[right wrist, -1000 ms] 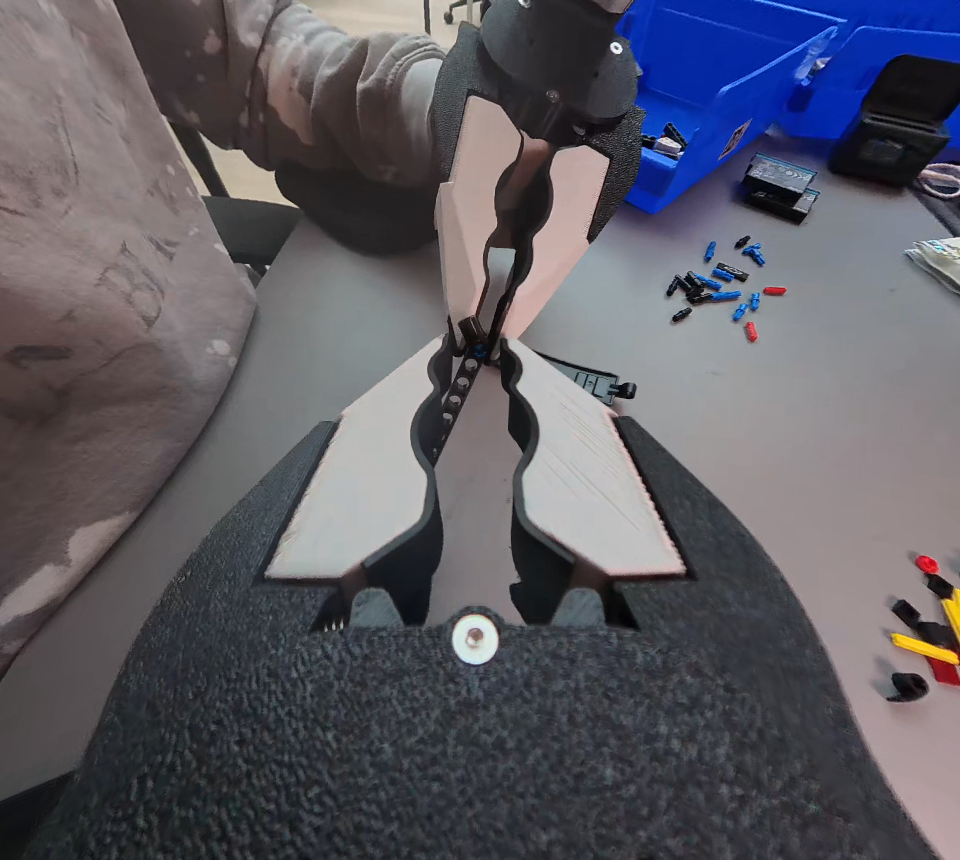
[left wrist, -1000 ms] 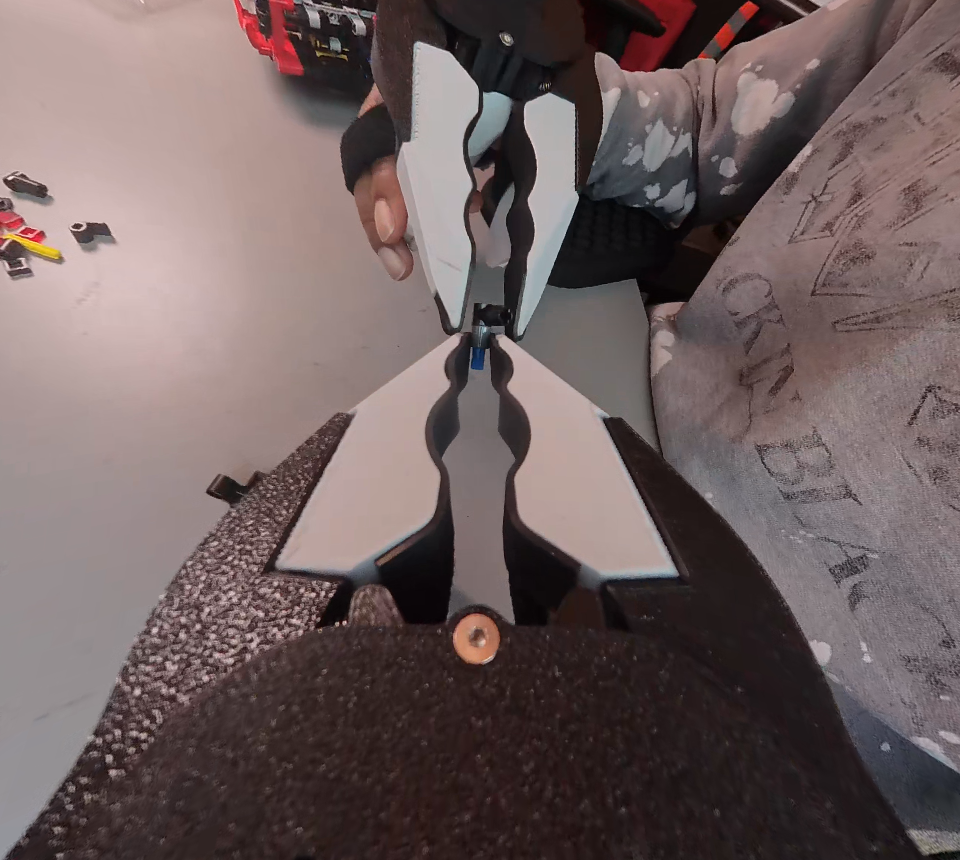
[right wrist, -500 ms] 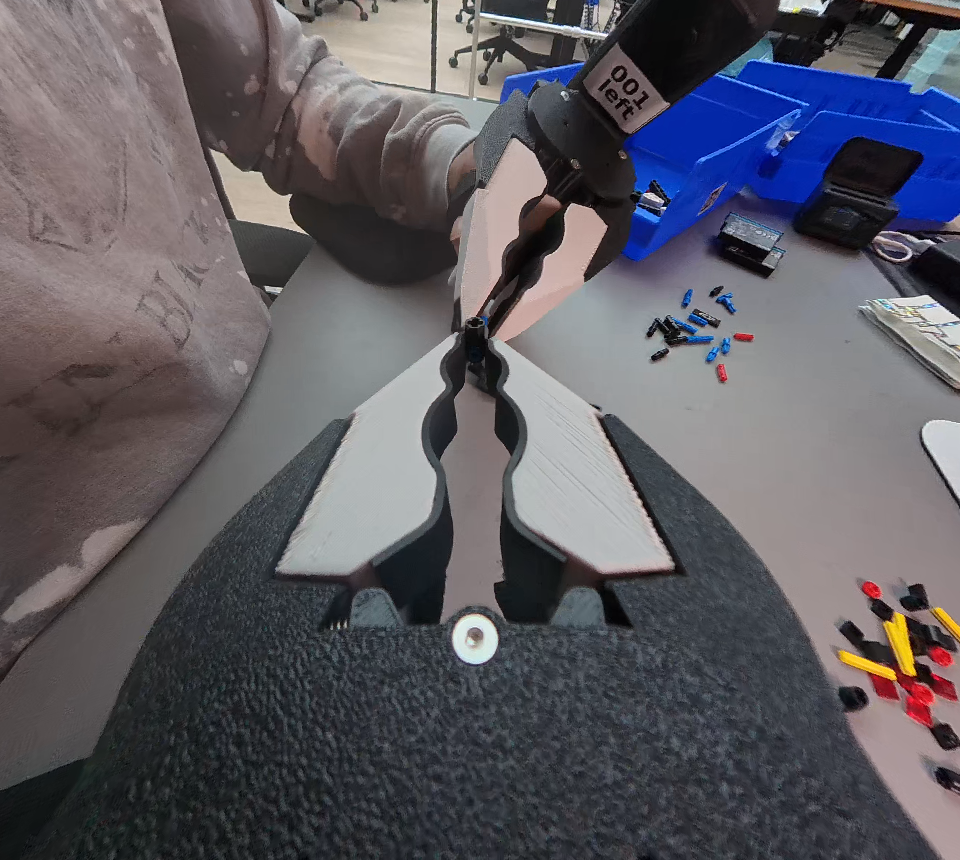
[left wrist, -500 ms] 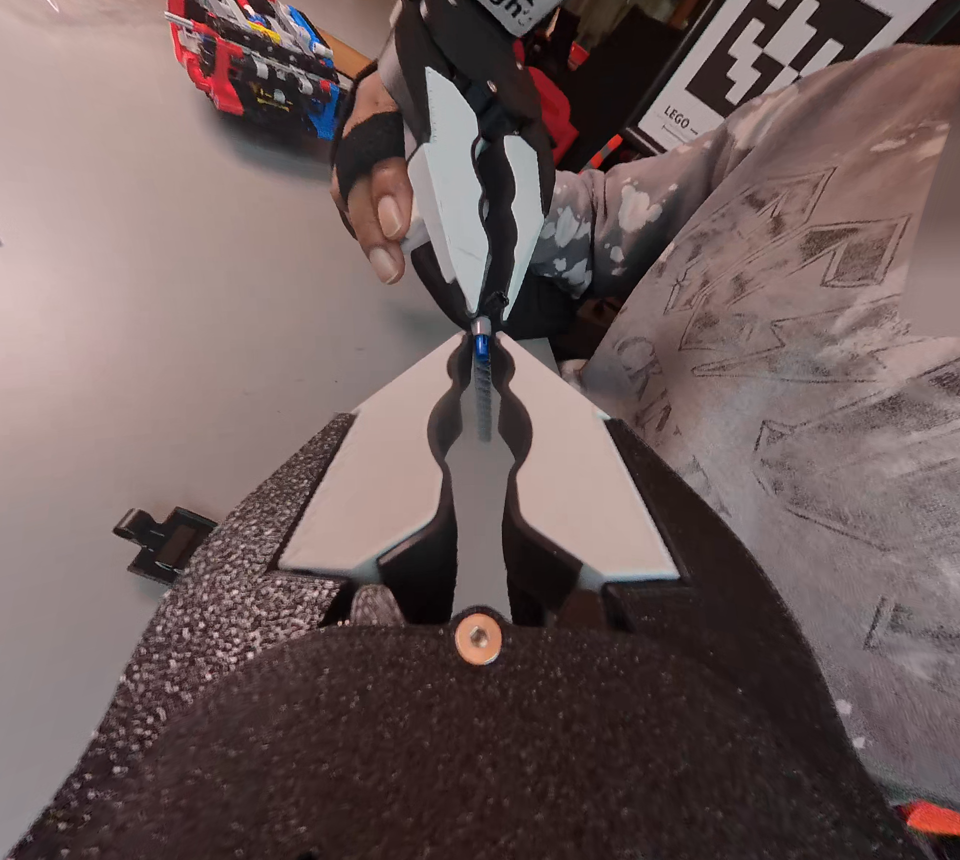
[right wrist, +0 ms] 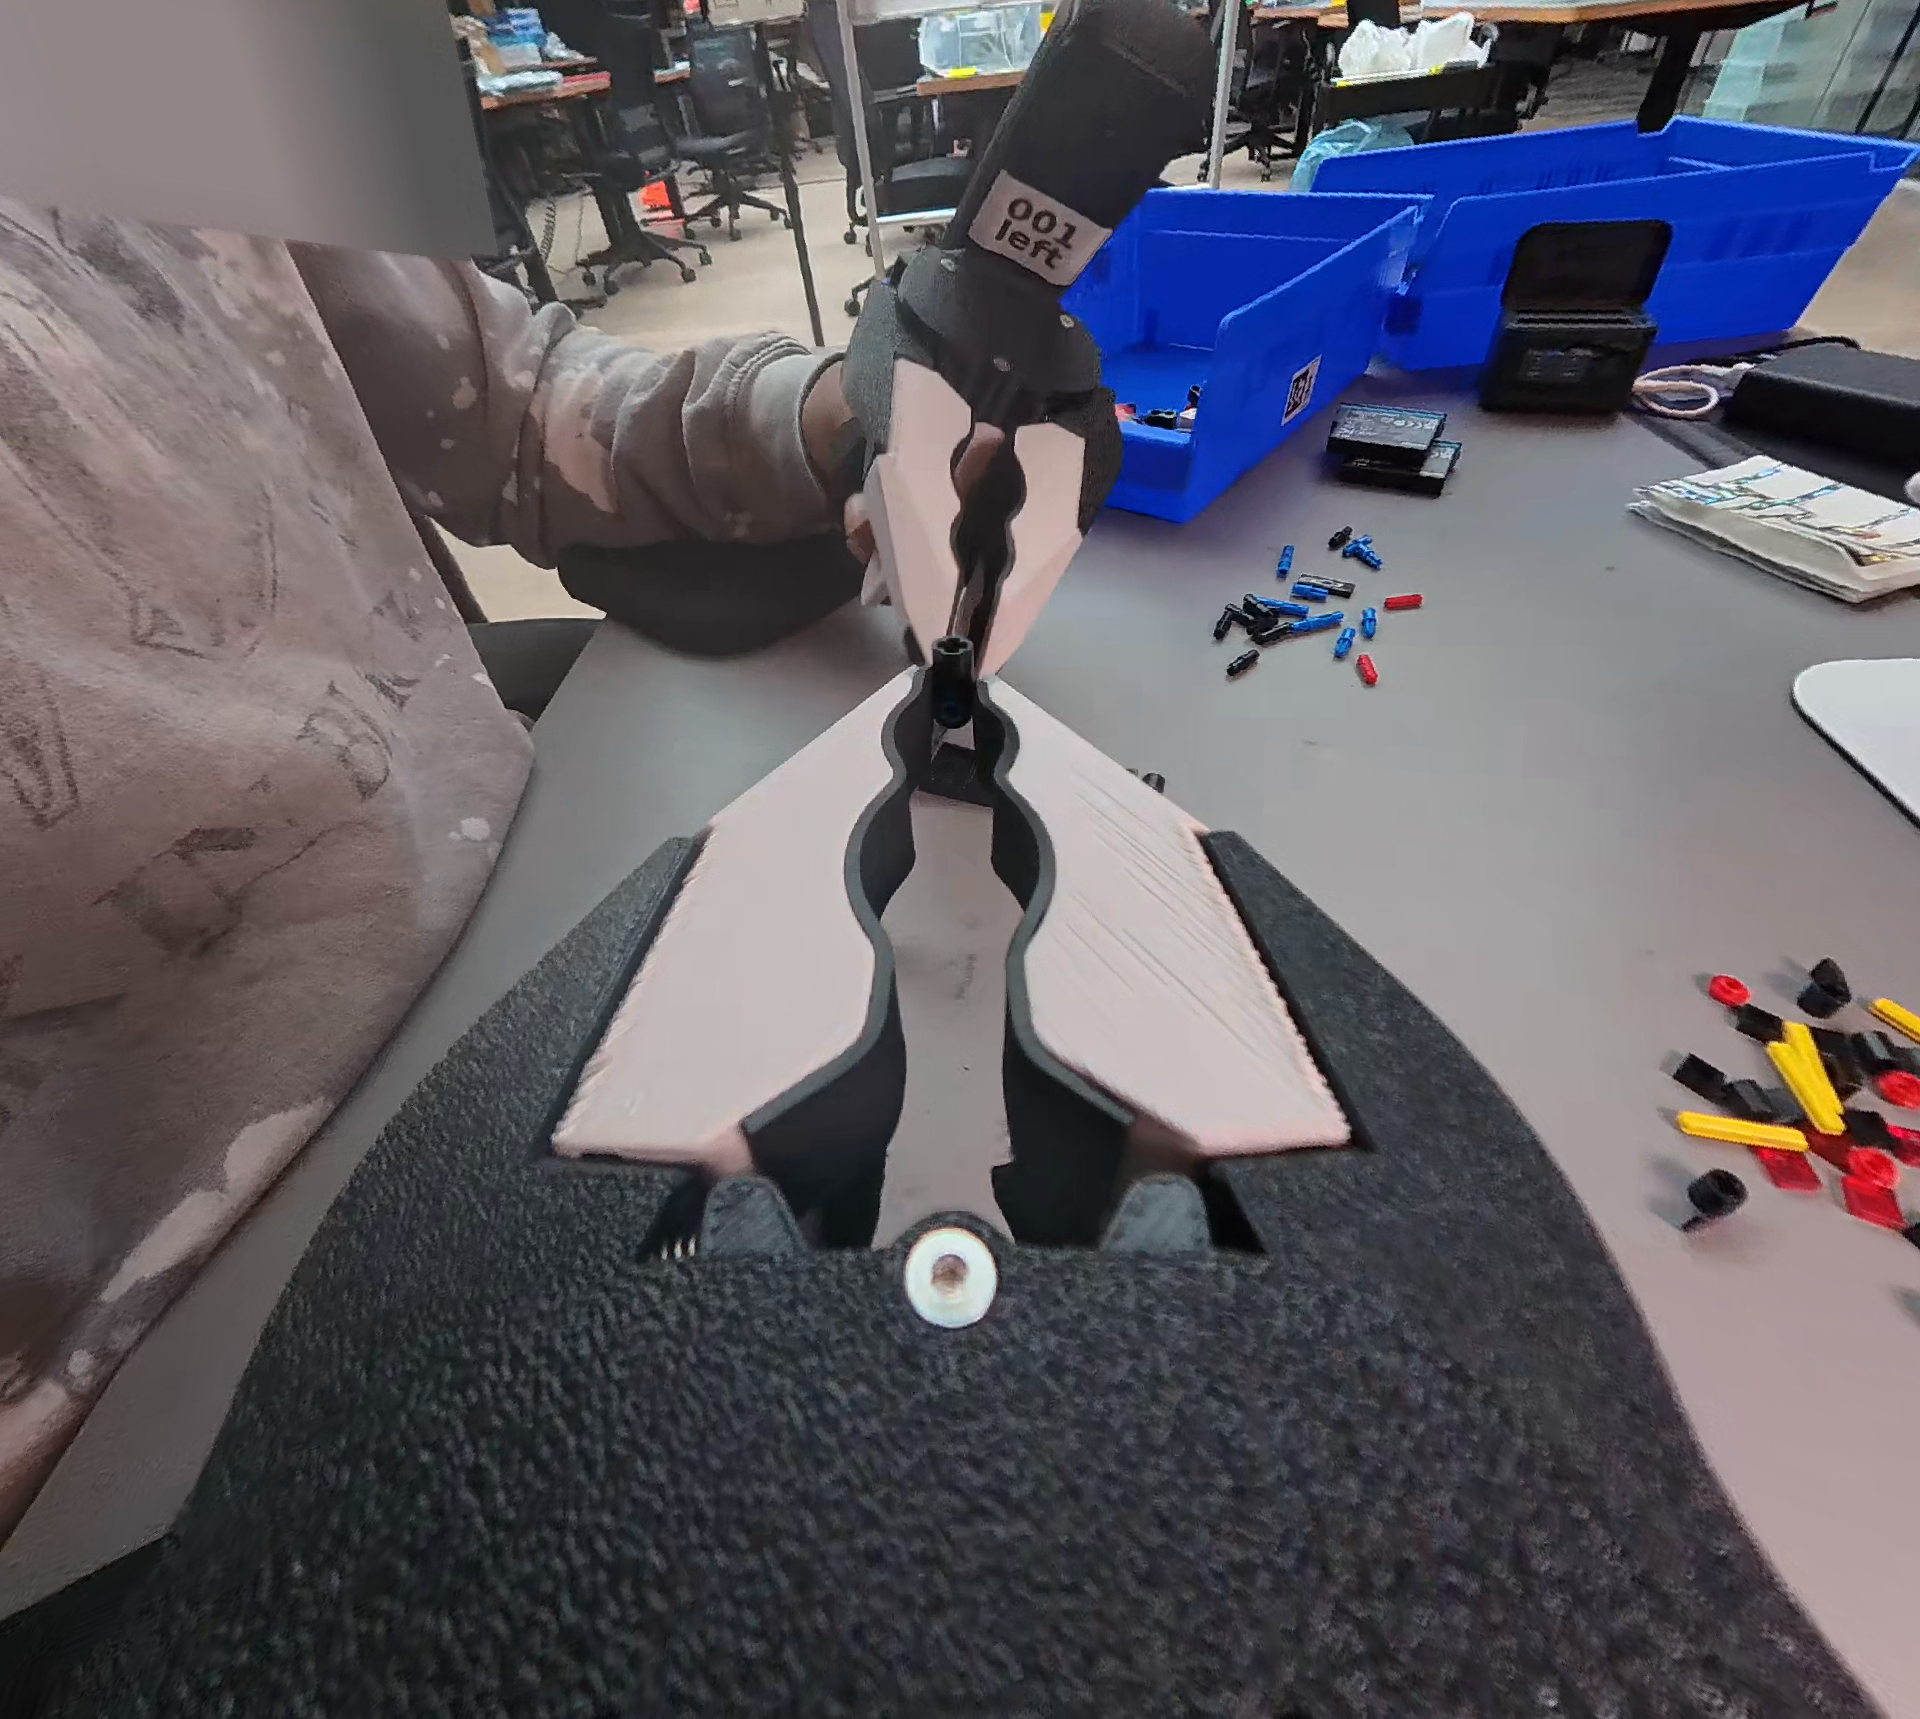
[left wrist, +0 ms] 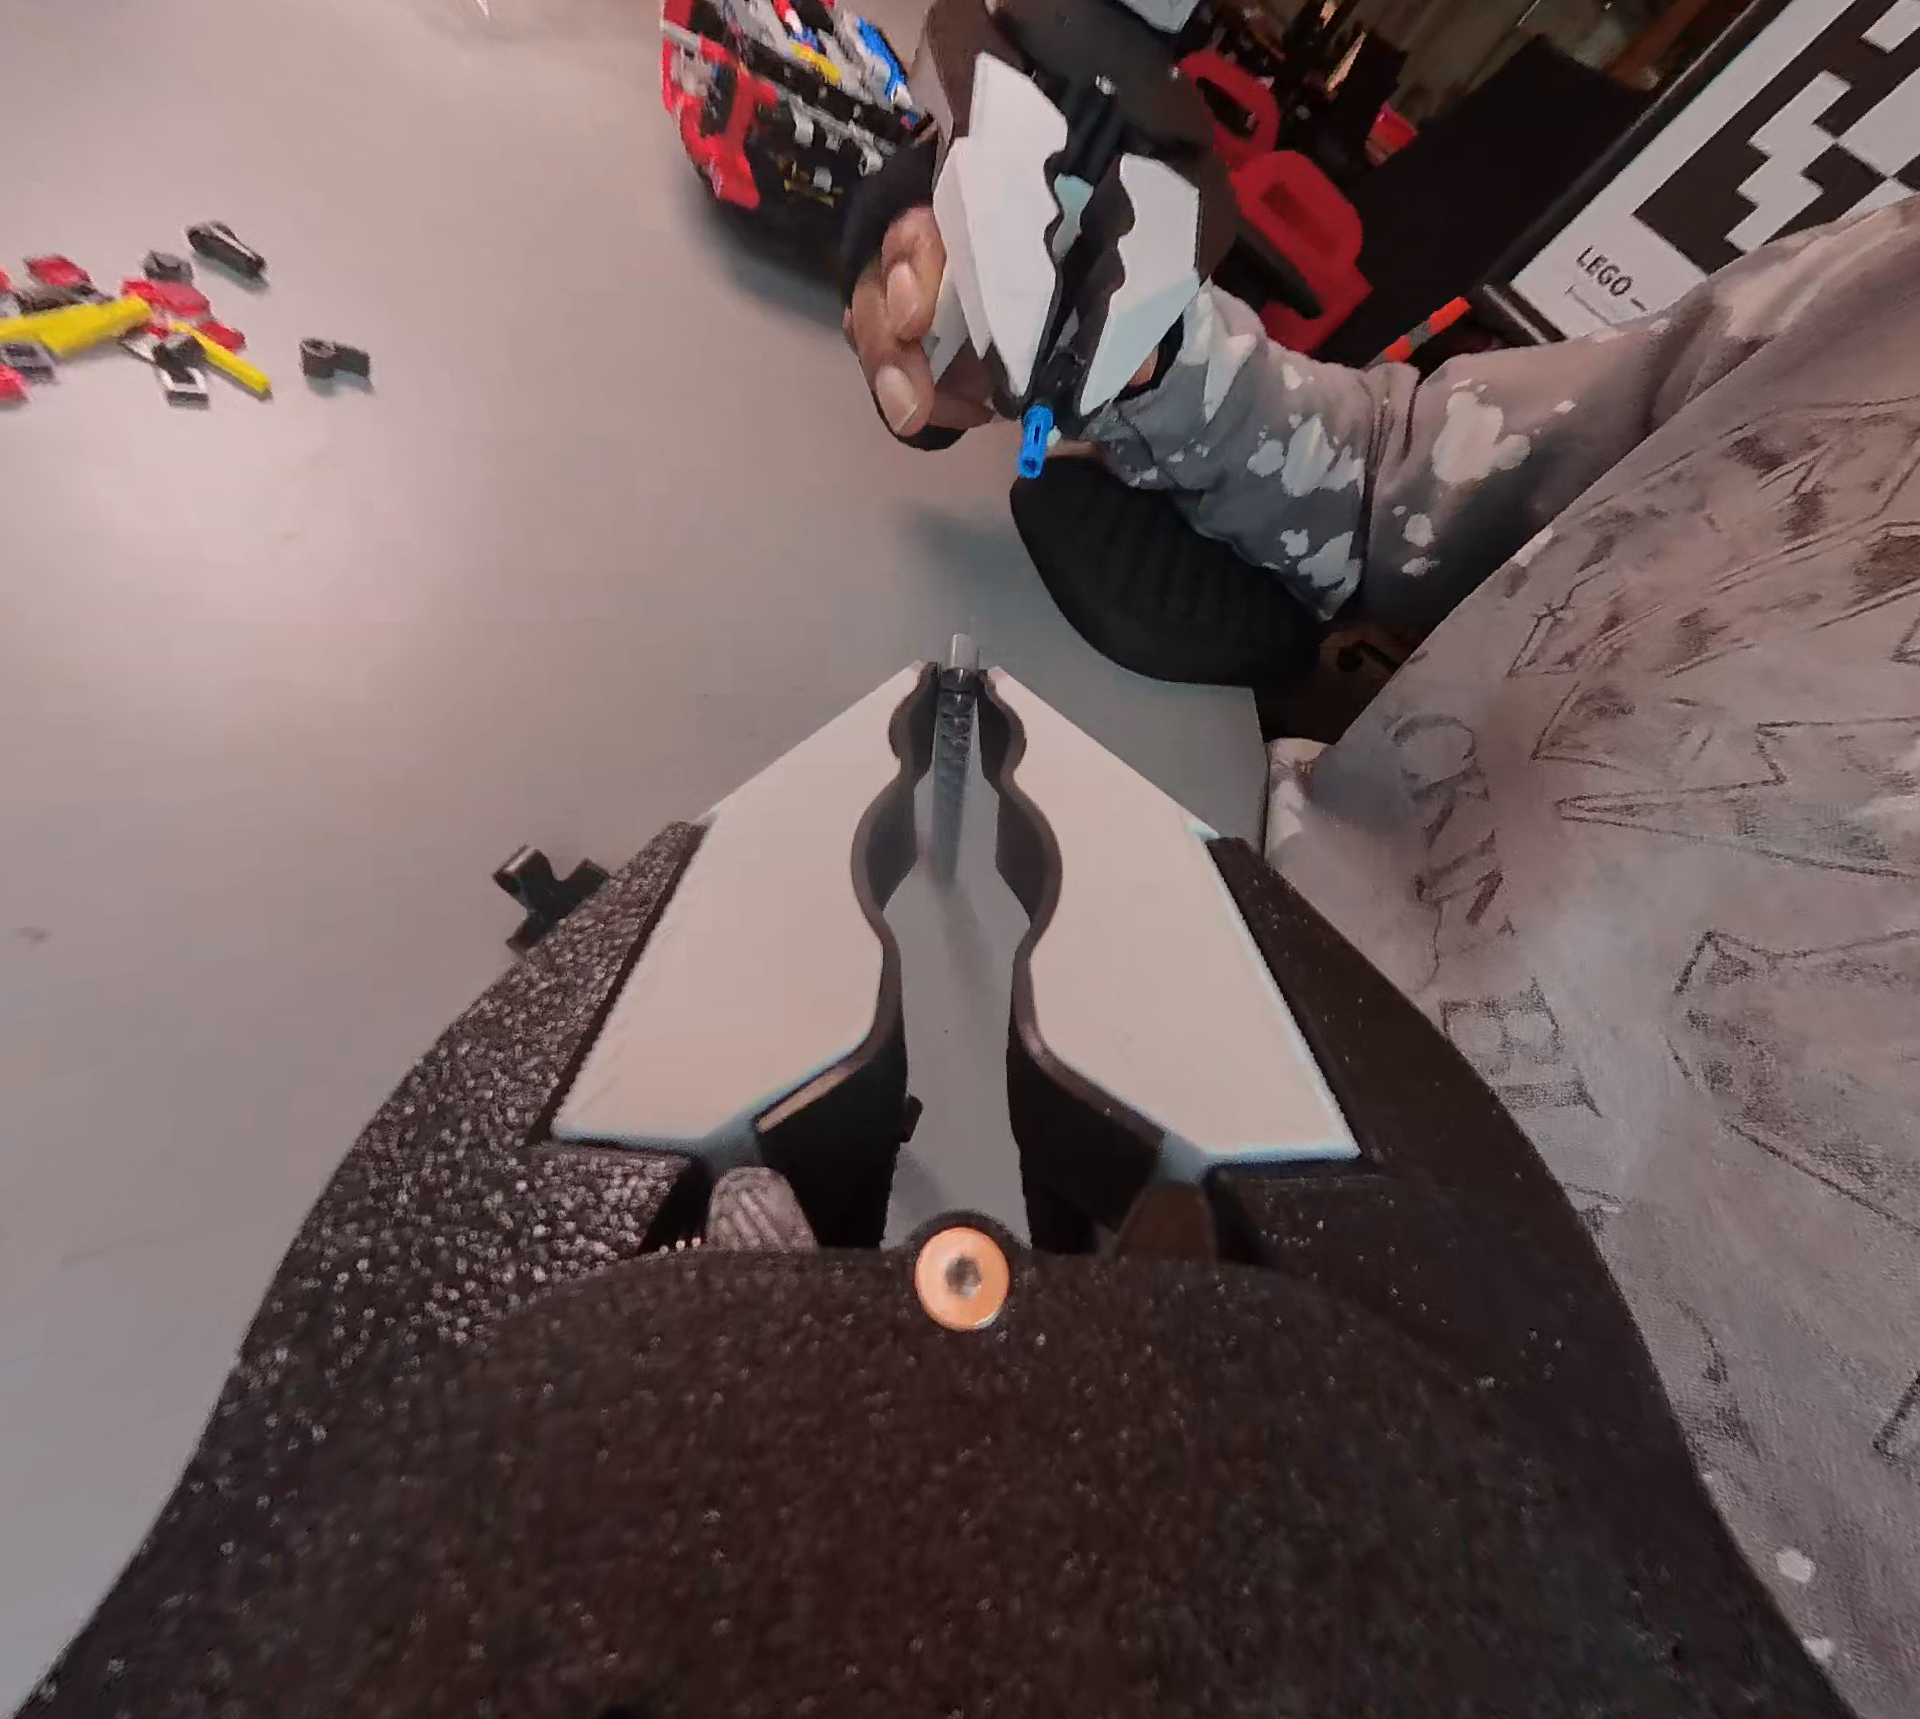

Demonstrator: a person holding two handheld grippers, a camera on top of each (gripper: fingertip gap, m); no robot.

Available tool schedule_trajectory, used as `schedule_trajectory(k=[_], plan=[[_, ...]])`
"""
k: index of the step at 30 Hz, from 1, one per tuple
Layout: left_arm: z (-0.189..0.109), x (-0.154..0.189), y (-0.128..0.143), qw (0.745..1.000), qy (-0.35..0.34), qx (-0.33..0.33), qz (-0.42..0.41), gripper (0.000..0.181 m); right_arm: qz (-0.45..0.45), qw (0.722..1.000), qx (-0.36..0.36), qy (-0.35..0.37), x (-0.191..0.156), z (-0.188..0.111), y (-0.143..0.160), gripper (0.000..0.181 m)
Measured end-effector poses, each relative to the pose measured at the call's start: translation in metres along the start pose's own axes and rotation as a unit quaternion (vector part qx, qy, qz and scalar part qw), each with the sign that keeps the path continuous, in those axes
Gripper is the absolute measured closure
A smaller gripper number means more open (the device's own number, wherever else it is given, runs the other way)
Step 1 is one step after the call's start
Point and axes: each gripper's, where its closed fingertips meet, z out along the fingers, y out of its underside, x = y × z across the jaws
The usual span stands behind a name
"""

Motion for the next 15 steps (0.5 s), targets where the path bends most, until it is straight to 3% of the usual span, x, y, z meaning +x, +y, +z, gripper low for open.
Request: schedule_trajectory(k=[5, 10, 15], plan=[[0.021, -0.010, 0.024, 0.997, -0.038, -0.067, 0.001, 0.171, 0.014, 1.000, -0.011, -0.020, -0.005, 0.009, 0.008, 0.175], [0.017, -0.002, 0.013, 0.995, -0.048, -0.046, 0.070, 0.152, 0.022, 0.999, -0.026, -0.034, -0.012, 0.018, 0.015, 0.175], [0.017, 0.015, 0.000, 0.976, -0.083, -0.027, 0.200, 0.166, 0.054, 0.997, -0.034, -0.051, -0.014, 0.026, 0.019, 0.175]])
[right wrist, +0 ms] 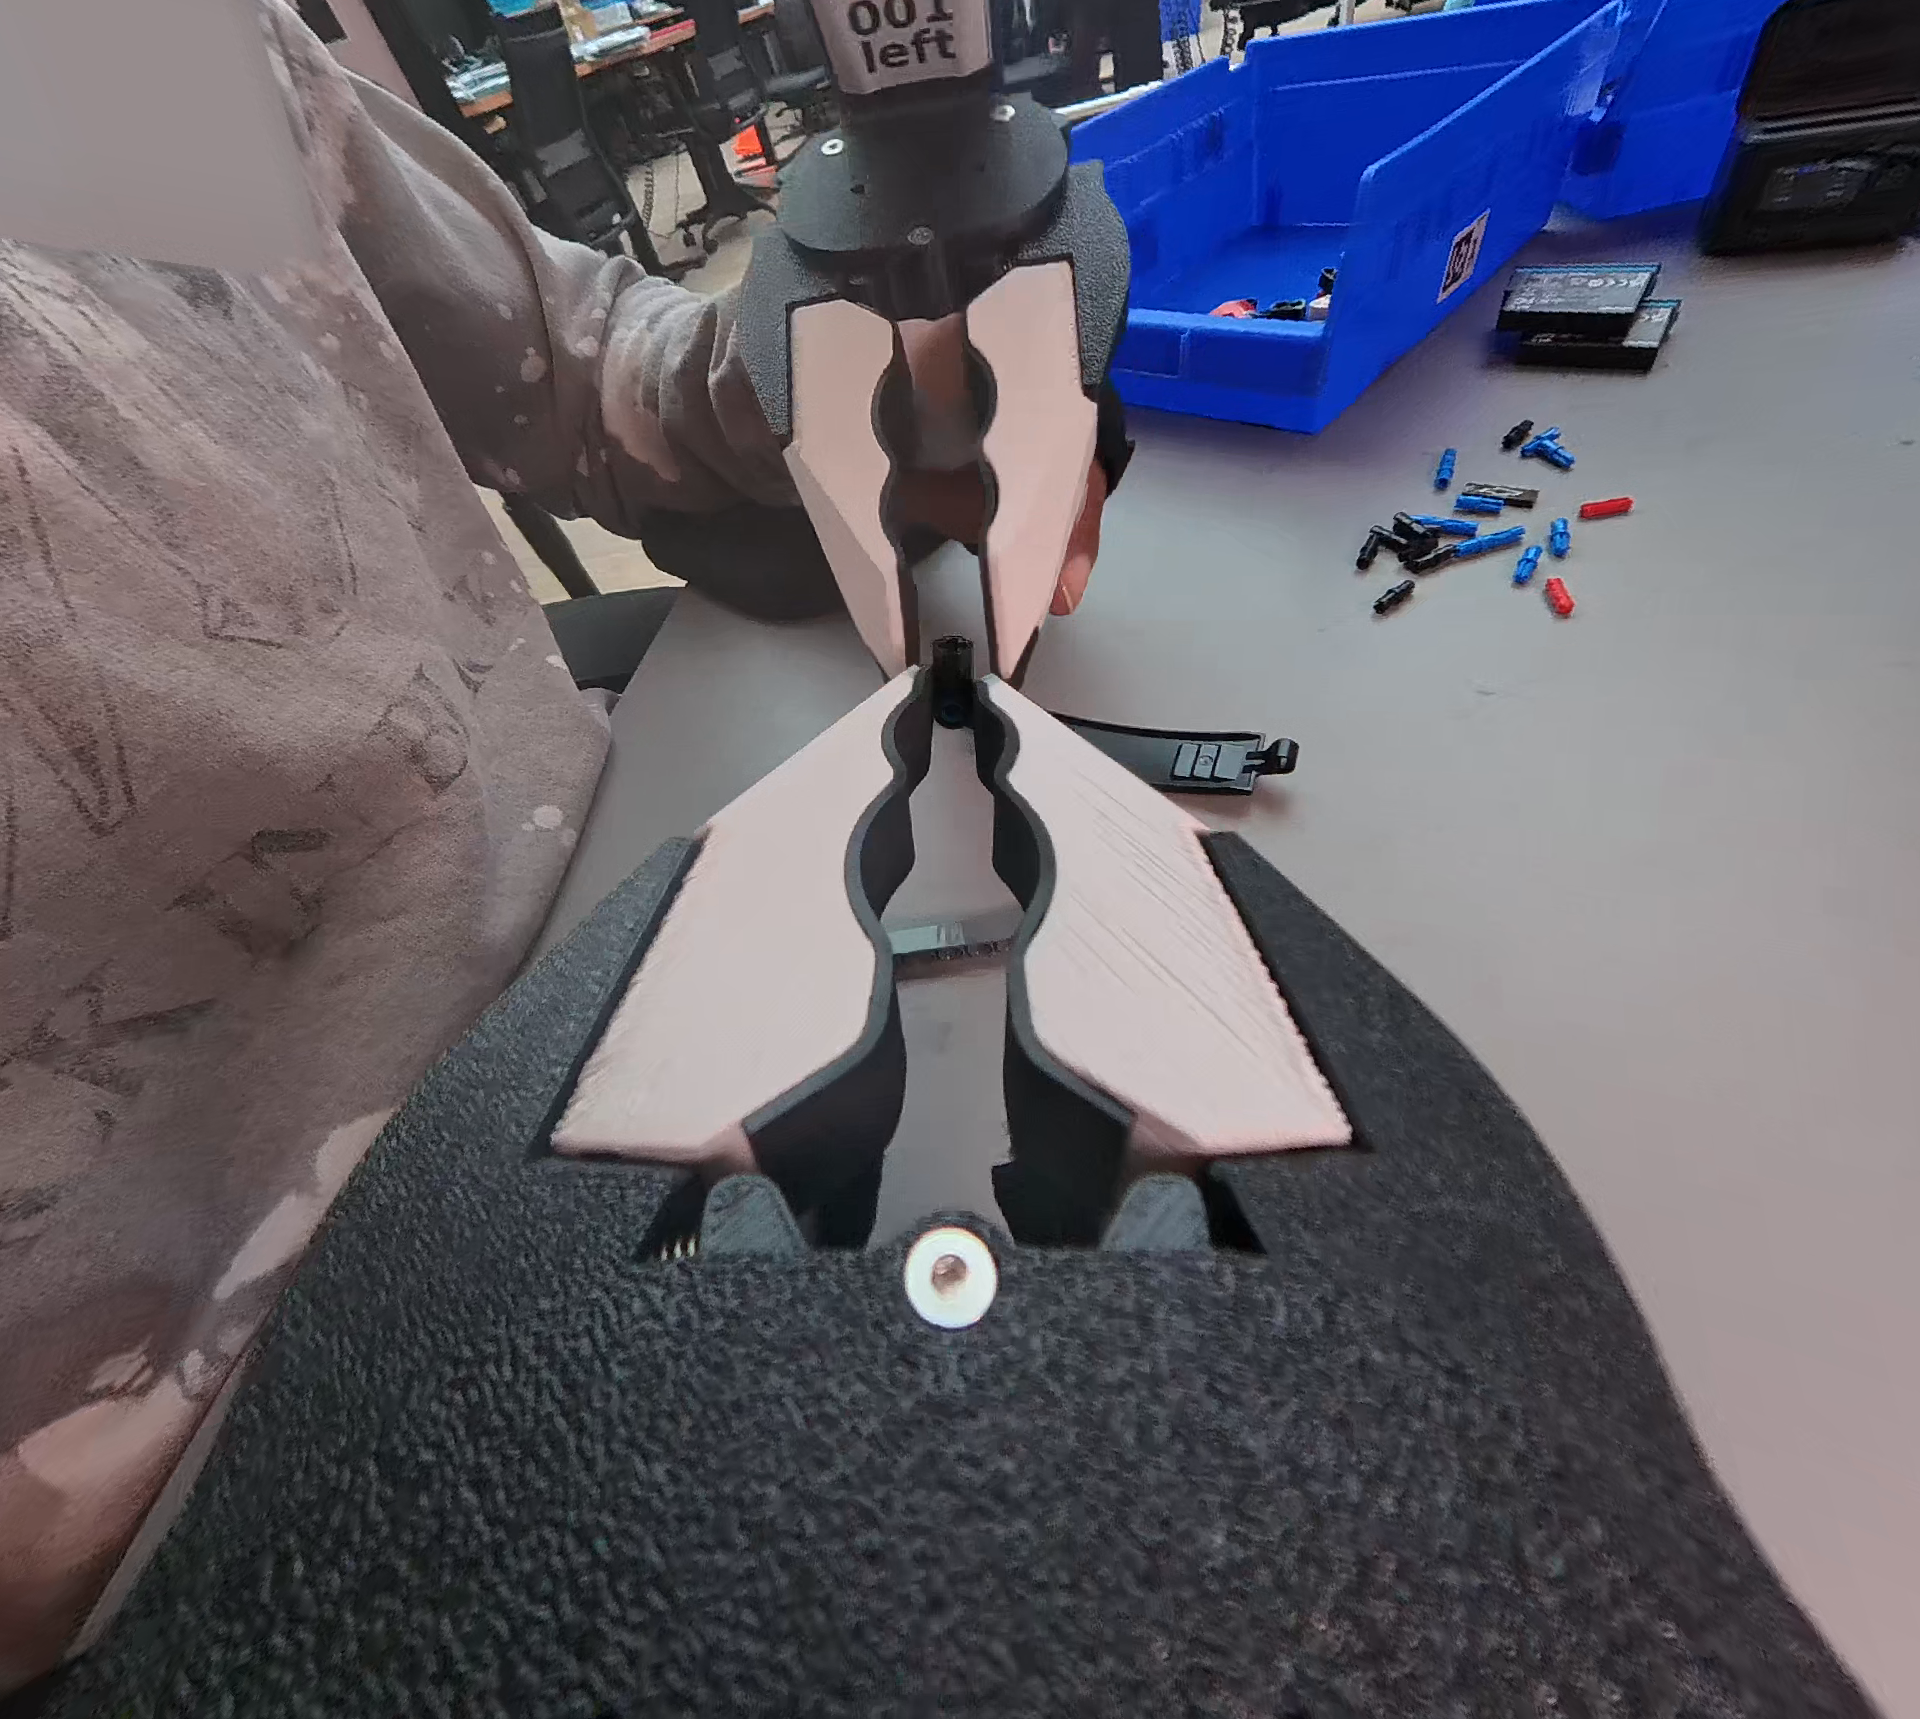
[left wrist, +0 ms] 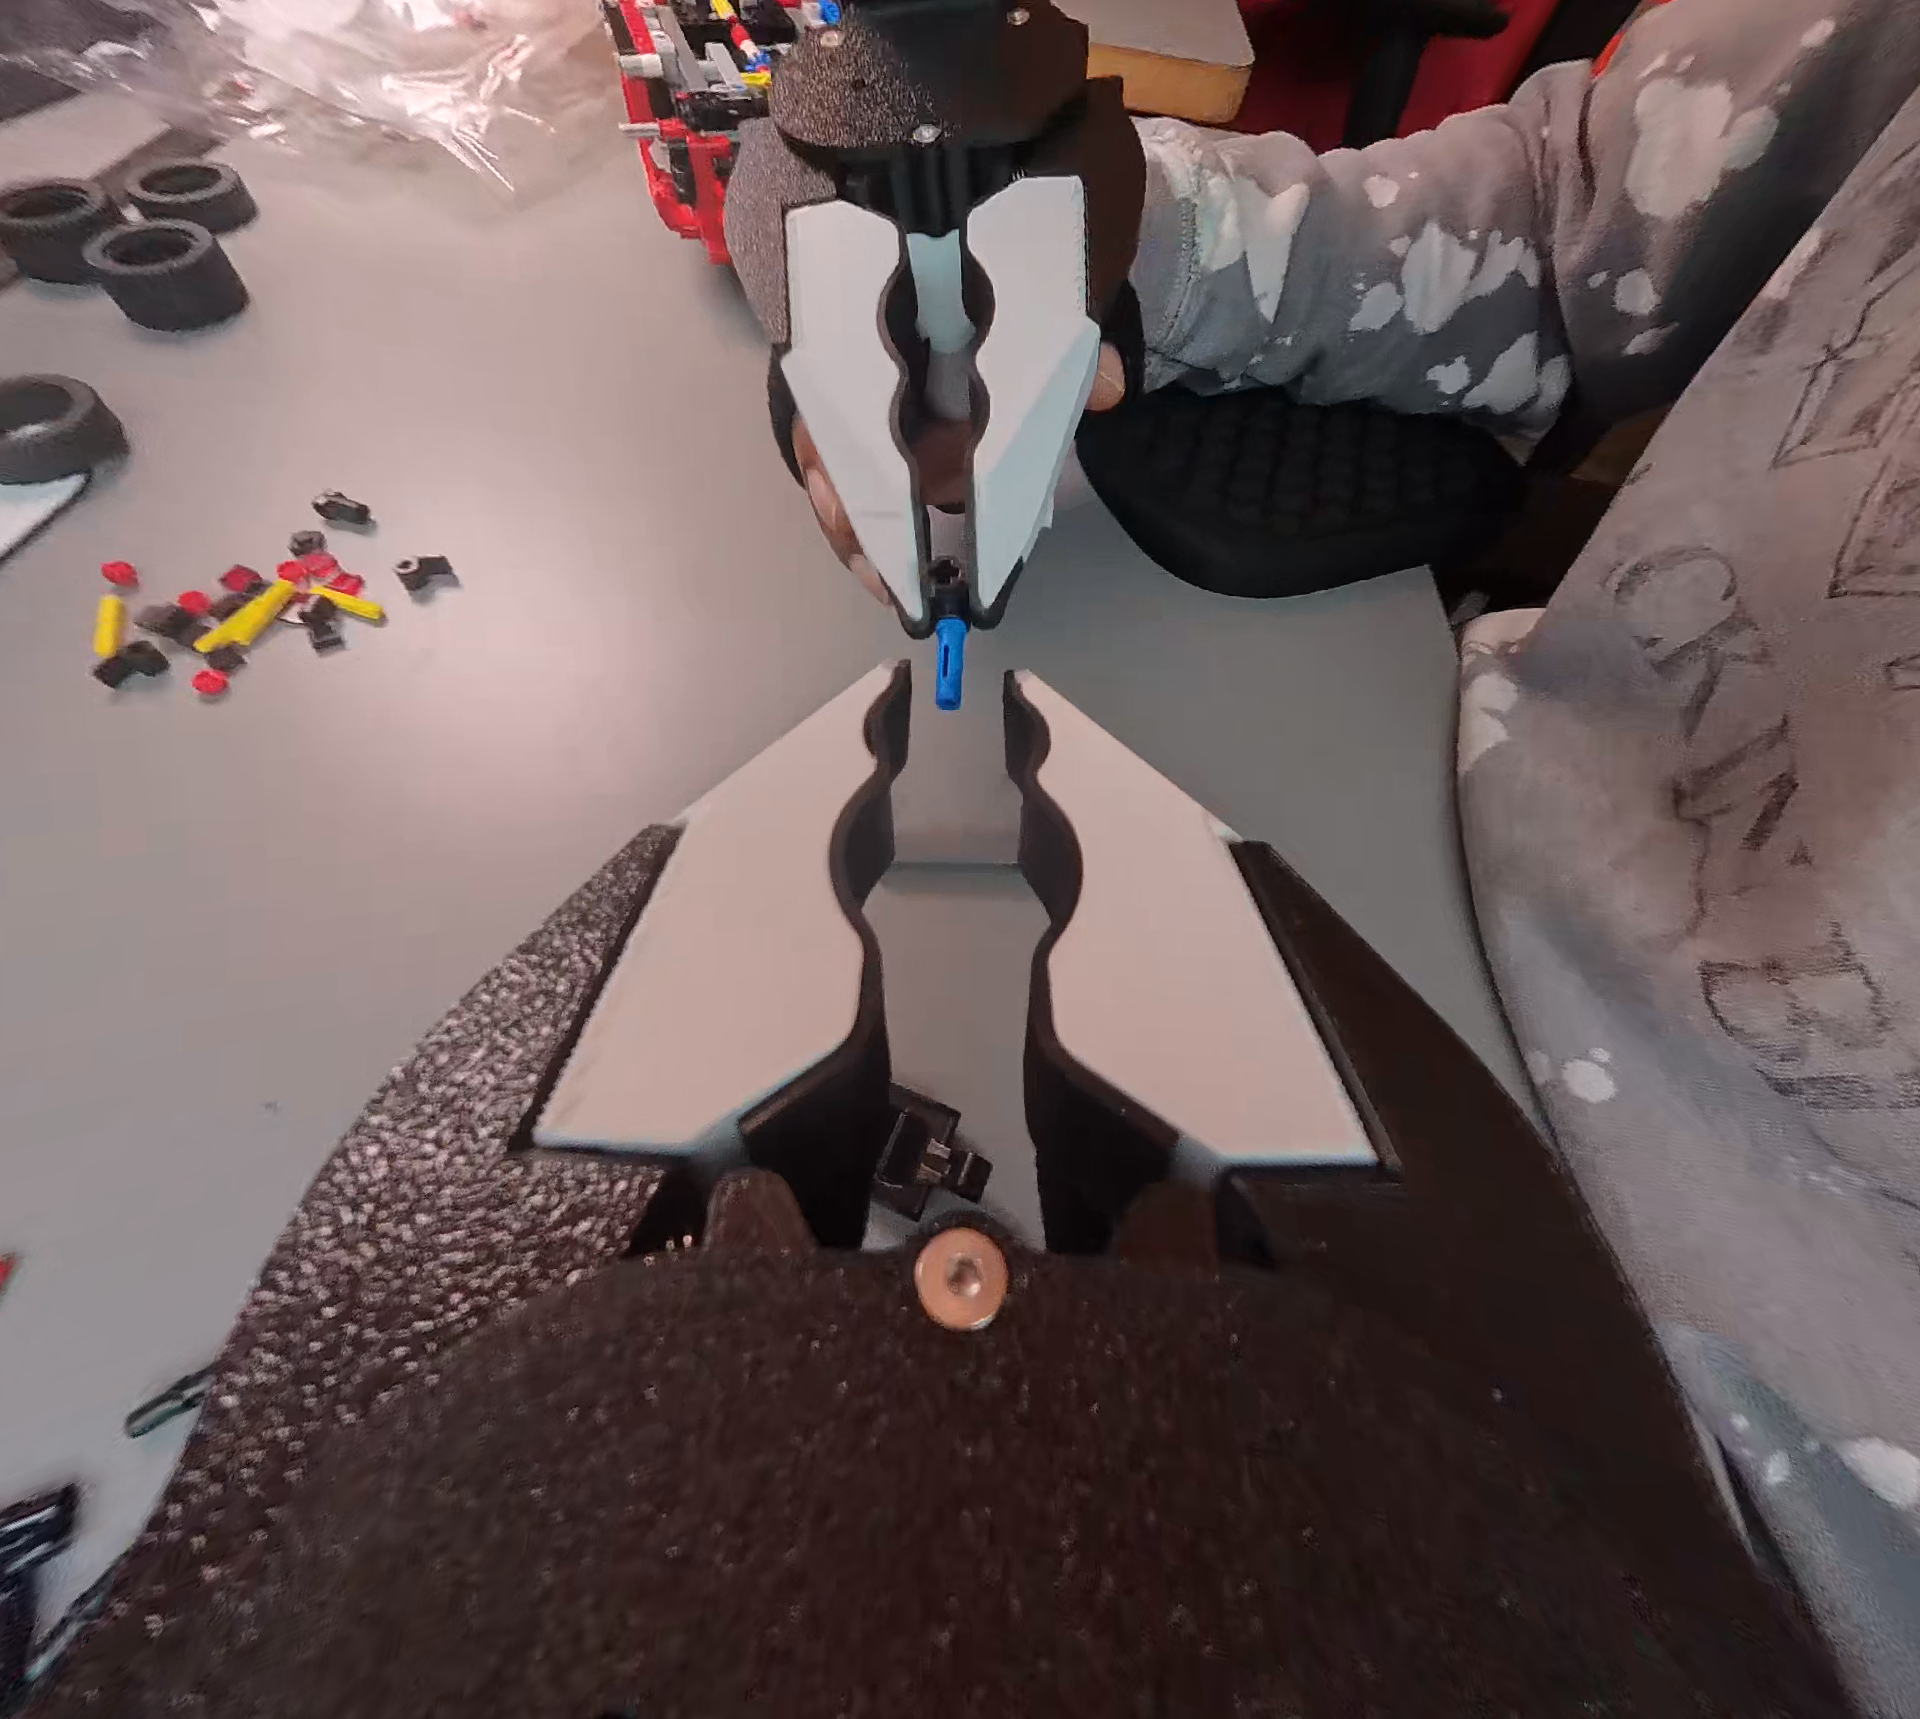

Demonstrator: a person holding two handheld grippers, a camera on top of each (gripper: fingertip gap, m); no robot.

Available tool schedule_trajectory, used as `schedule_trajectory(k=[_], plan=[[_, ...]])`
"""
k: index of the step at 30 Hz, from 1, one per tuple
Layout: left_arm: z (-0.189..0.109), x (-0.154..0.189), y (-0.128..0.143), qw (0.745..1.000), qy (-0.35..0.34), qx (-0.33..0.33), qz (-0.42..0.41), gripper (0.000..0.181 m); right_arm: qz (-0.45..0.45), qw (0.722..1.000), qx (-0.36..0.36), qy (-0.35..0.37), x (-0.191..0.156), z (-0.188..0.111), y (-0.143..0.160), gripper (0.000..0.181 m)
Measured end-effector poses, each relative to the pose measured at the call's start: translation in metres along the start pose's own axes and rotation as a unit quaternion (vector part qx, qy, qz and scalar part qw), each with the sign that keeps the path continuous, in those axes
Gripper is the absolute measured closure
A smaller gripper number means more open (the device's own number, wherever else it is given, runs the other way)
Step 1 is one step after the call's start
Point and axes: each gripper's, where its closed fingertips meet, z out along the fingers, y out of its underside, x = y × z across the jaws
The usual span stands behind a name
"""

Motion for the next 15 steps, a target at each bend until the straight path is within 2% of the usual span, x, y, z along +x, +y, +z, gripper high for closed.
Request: schedule_trajectory(k=[3, 7, 15], plan=[[0.001, 0.000, -0.001, 0.999, -0.021, -0.006, 0.027, 0.179, 0.010, 1.000, -0.010, -0.004, 0.000, 0.004, 0.005, 0.175], [0.002, 0.000, 0.006, 0.999, -0.016, -0.030, 0.017, 0.179, 0.013, 1.000, -0.019, -0.006, 0.000, 0.007, 0.010, 0.175], [-0.009, -0.004, -0.004, 0.998, -0.031, -0.026, 0.037, 0.181, -0.032, 0.999, -0.040, -0.002, 0.000, -0.001, -0.002, 0.175]])
